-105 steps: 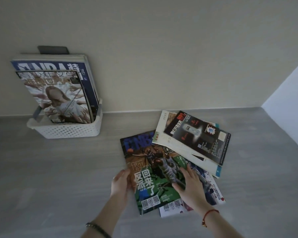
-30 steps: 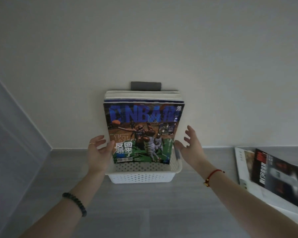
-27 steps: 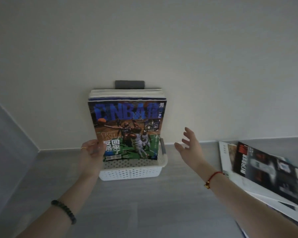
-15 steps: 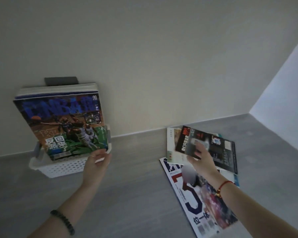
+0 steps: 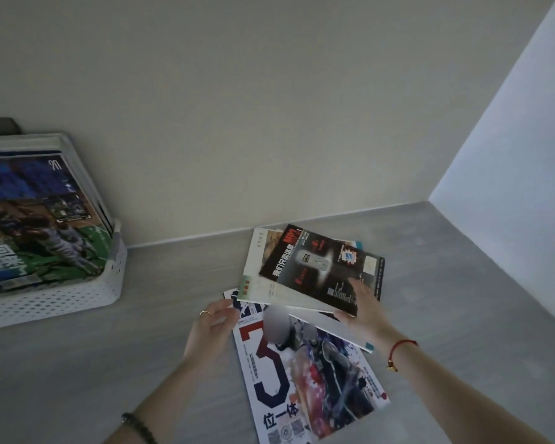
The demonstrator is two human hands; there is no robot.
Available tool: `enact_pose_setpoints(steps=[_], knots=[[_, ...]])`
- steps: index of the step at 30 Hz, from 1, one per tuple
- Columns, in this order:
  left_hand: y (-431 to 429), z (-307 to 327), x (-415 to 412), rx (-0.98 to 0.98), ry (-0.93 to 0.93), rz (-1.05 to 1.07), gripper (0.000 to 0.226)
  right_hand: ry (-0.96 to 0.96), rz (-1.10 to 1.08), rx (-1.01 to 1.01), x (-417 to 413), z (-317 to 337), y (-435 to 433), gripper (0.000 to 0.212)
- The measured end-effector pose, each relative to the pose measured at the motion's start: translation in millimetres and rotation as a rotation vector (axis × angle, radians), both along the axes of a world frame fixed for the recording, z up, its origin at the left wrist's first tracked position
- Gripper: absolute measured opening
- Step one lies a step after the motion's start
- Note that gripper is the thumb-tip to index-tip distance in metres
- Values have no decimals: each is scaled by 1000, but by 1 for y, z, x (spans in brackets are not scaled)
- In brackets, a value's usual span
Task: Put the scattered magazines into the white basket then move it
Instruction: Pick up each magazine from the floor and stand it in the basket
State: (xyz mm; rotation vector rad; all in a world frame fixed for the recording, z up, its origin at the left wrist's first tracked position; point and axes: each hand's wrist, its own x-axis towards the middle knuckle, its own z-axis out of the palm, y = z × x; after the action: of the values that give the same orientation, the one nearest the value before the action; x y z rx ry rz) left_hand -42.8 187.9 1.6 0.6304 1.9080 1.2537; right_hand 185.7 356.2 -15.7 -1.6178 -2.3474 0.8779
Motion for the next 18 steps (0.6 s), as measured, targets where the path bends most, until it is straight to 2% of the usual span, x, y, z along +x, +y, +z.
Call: enact_pose_setpoints(steps=[7,15,18], knots=[[3,-16,27,-1,-113,93,18,-256,270,98,-18,-23,29,89],[5,-16,37,3,-192,181,19,-339,418,291,-1,-20,19,62],[8,-17,43,-5,-208,175,24,-375,499,357,0,-16,9,46]])
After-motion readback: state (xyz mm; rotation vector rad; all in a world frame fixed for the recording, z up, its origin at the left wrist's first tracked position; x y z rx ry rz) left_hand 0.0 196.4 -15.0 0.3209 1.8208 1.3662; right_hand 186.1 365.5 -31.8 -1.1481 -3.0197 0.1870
